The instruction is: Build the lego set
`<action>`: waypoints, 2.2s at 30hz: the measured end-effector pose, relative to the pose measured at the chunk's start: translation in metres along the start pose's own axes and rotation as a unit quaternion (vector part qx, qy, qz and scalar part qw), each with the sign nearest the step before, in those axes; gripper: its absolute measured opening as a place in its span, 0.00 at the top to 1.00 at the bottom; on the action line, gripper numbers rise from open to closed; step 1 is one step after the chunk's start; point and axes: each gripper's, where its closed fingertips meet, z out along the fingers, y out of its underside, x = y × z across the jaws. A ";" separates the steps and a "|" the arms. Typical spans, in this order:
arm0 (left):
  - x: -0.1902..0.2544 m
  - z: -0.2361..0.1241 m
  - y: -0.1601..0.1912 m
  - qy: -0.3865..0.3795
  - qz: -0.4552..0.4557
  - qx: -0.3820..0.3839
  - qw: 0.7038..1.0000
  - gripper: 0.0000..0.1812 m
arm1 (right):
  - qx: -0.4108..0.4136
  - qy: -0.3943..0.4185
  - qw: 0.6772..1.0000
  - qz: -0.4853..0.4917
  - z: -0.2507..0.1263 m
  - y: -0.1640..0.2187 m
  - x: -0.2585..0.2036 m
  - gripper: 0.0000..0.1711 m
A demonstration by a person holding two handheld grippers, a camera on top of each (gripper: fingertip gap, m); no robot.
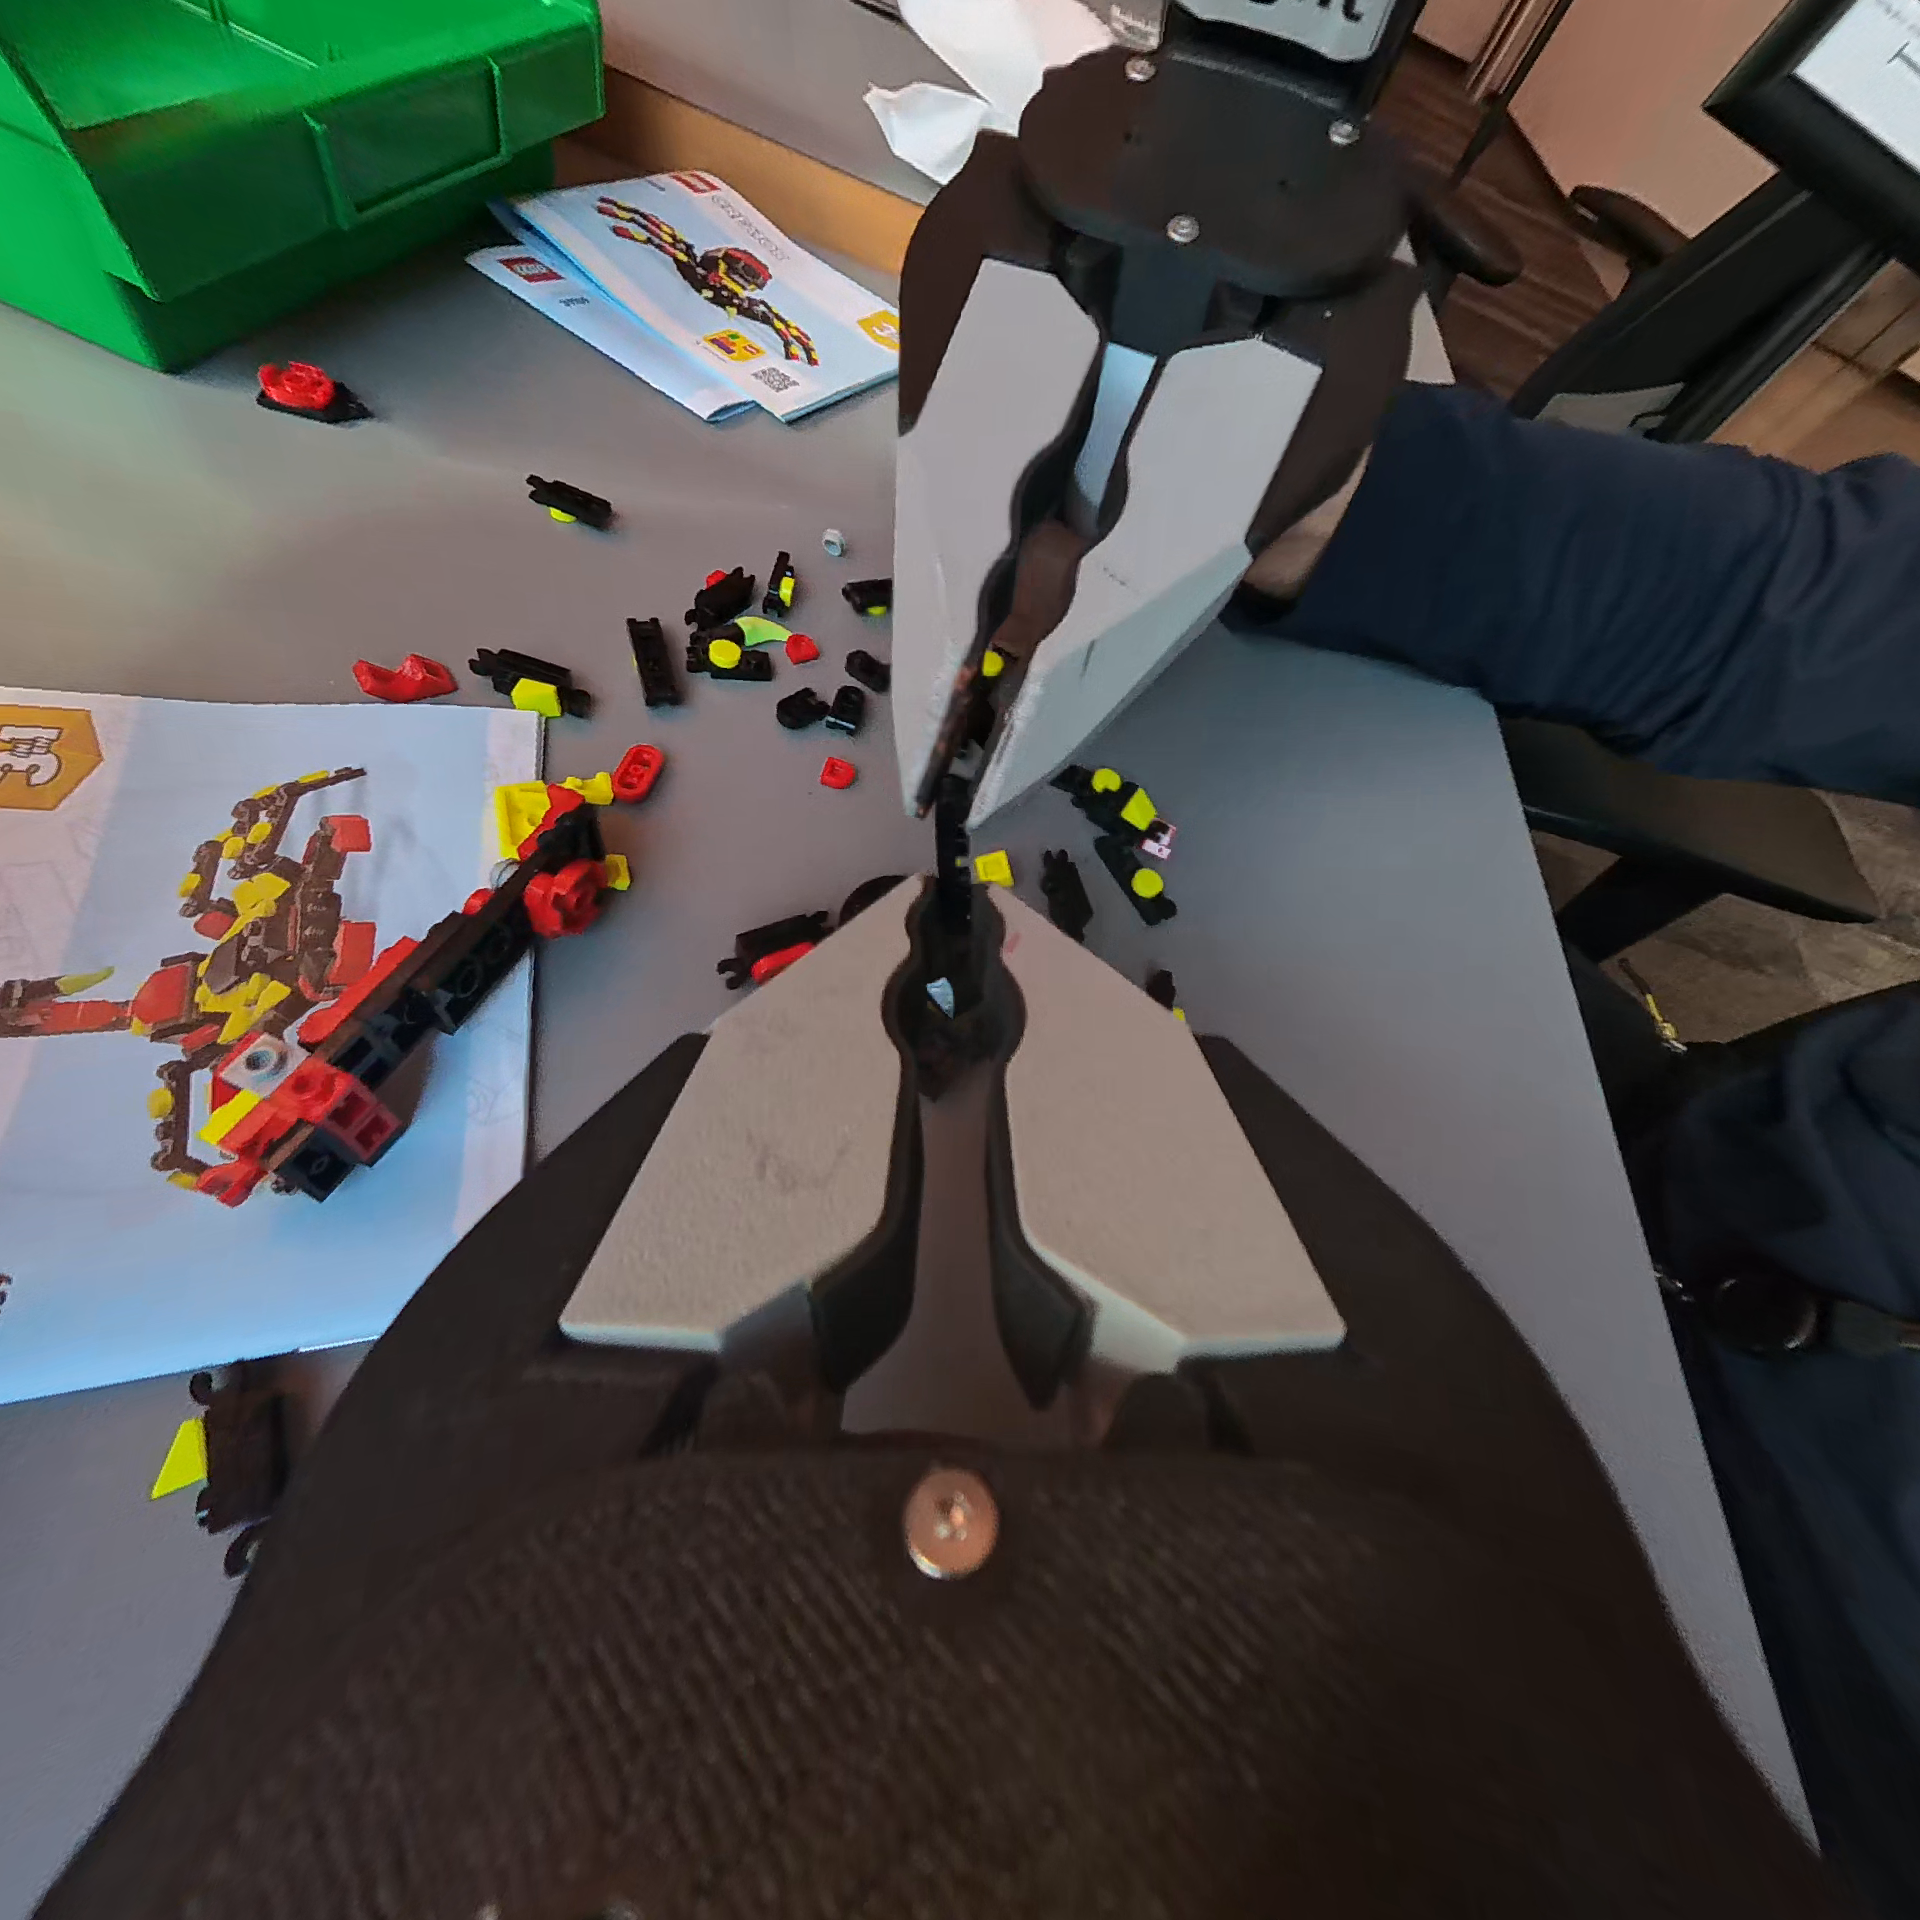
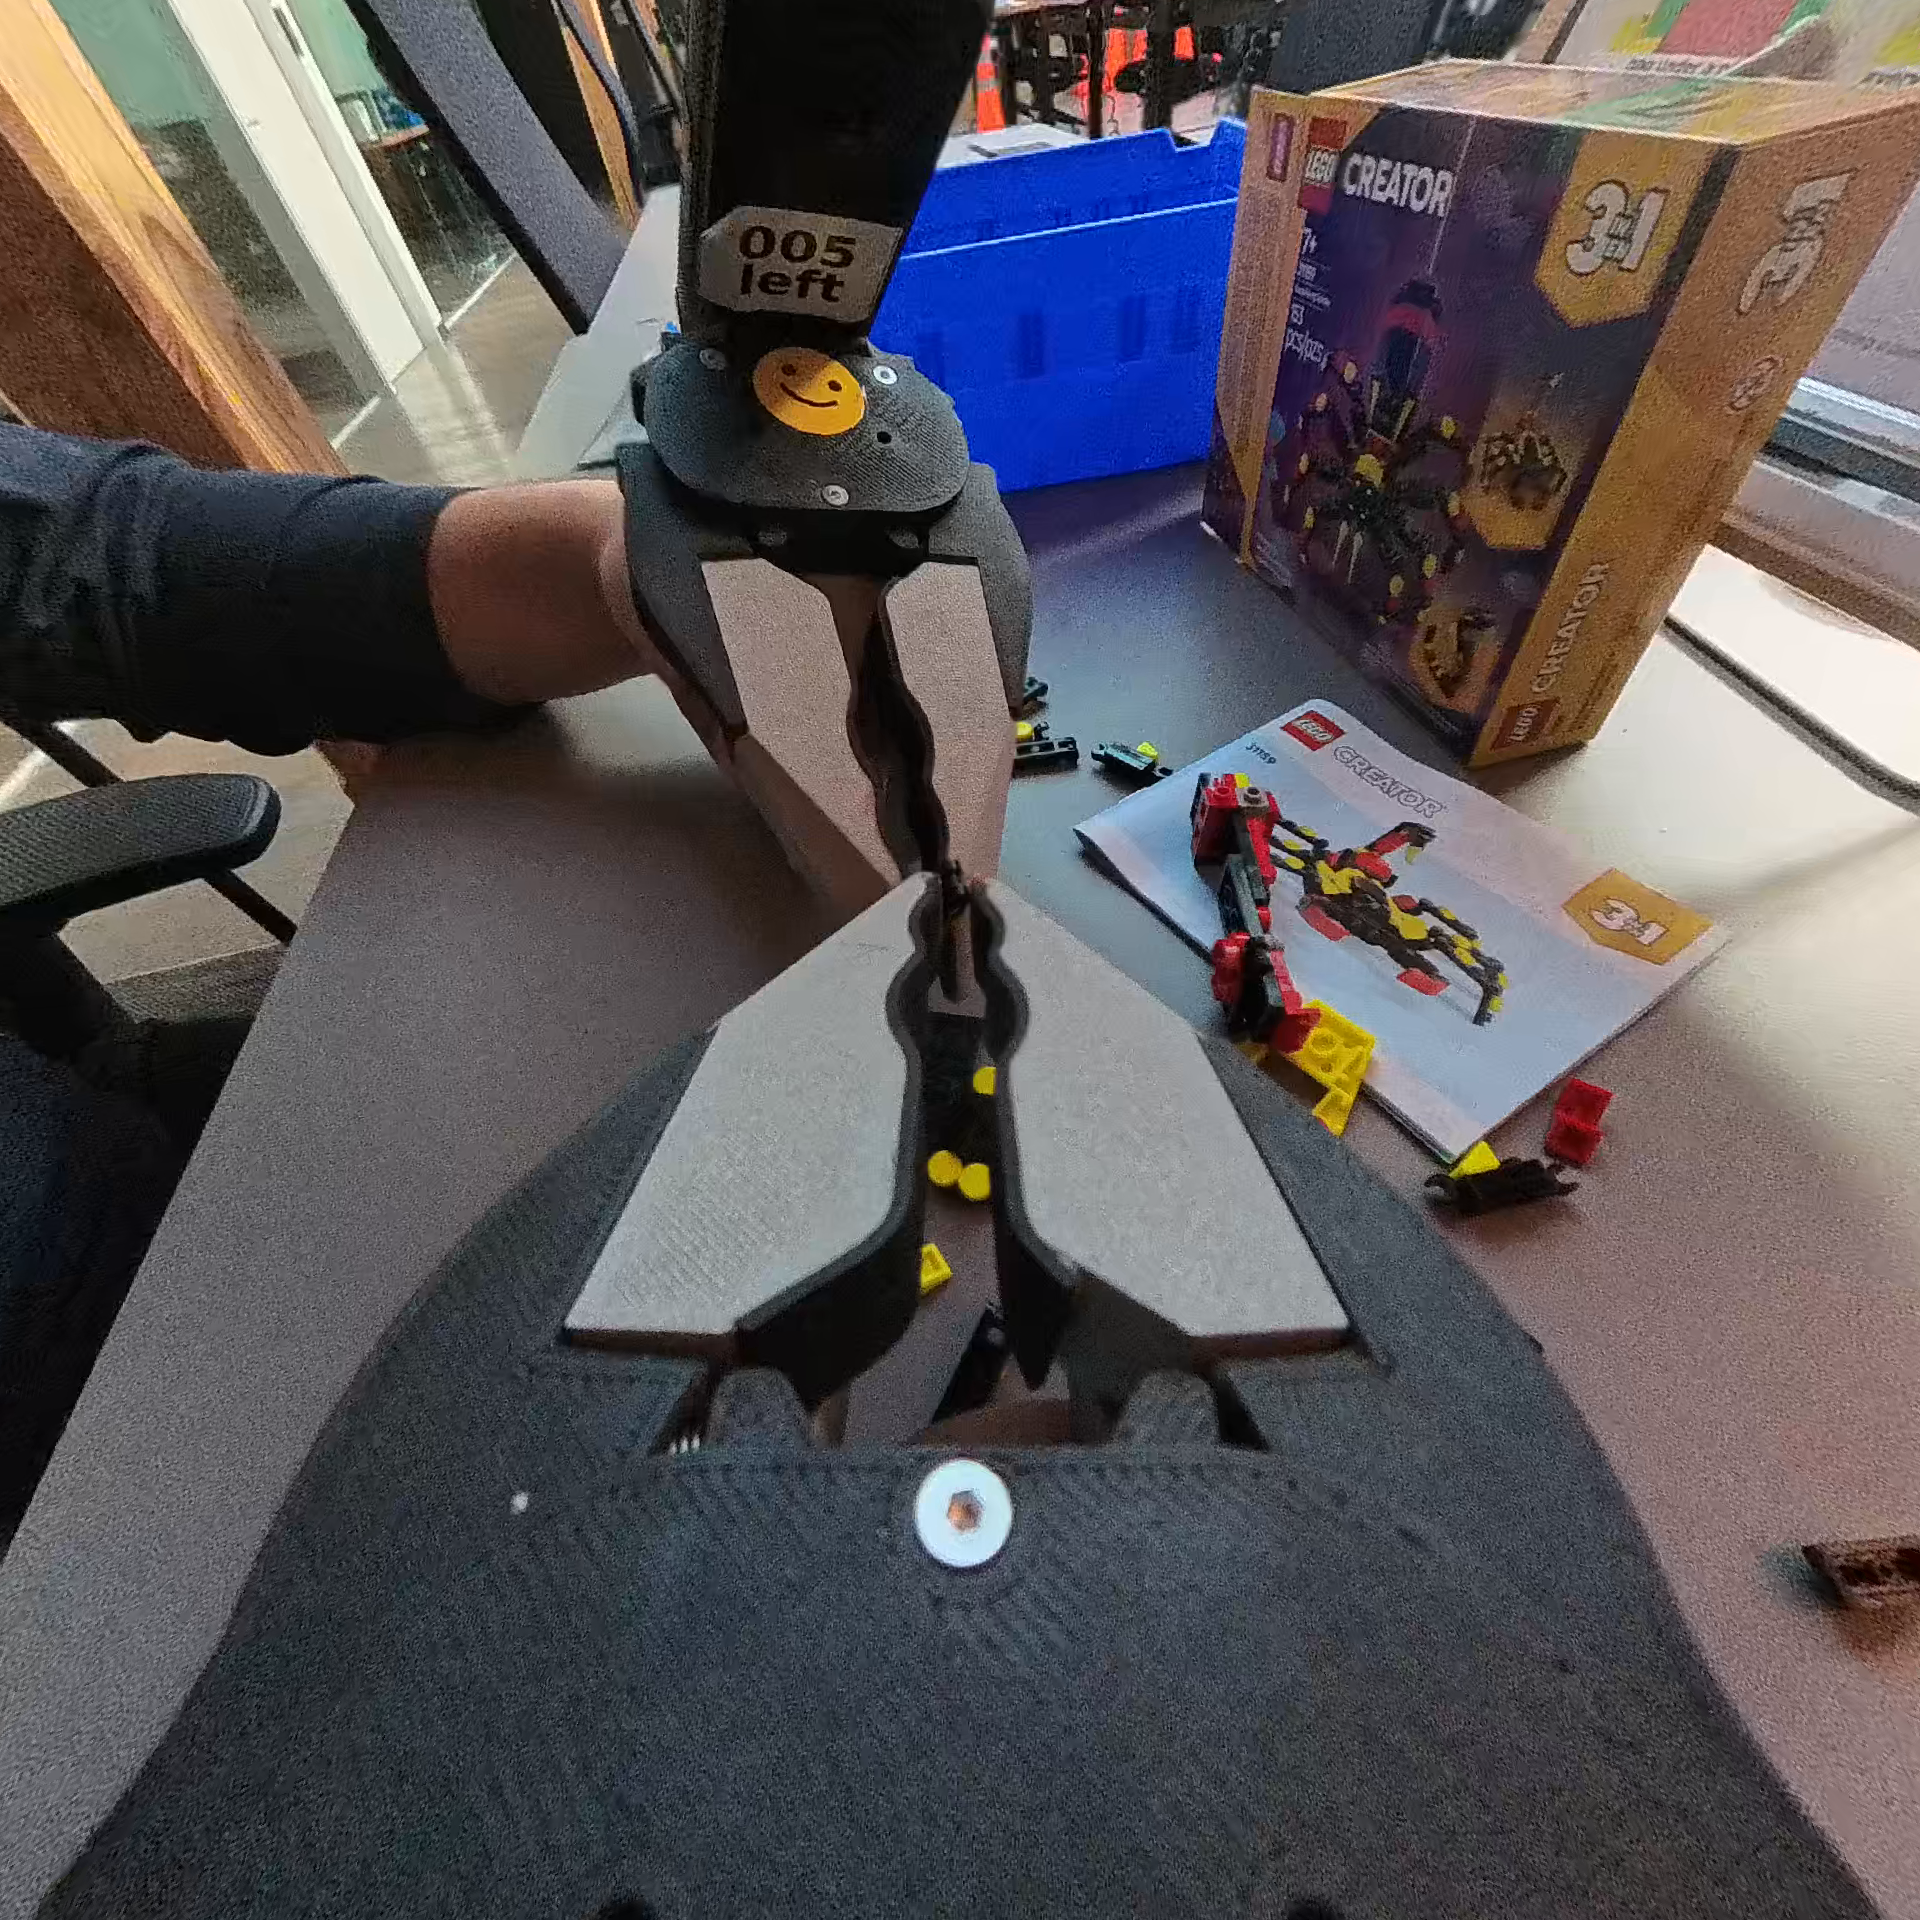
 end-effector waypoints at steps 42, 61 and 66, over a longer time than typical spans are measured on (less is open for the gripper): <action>-0.042 -0.118 -0.033 -0.368 0.094 0.253 0.890 1.00 | -0.112 0.575 0.763 -0.275 -0.149 0.032 0.063 1.00; -0.082 -0.089 -0.017 -0.191 -0.117 0.184 0.957 1.00 | -0.153 0.522 0.808 -0.224 -0.146 0.053 0.073 1.00; -0.085 -0.075 -0.020 -0.144 -0.114 0.157 0.970 1.00 | -0.123 0.438 0.884 -0.112 -0.143 0.059 0.079 1.00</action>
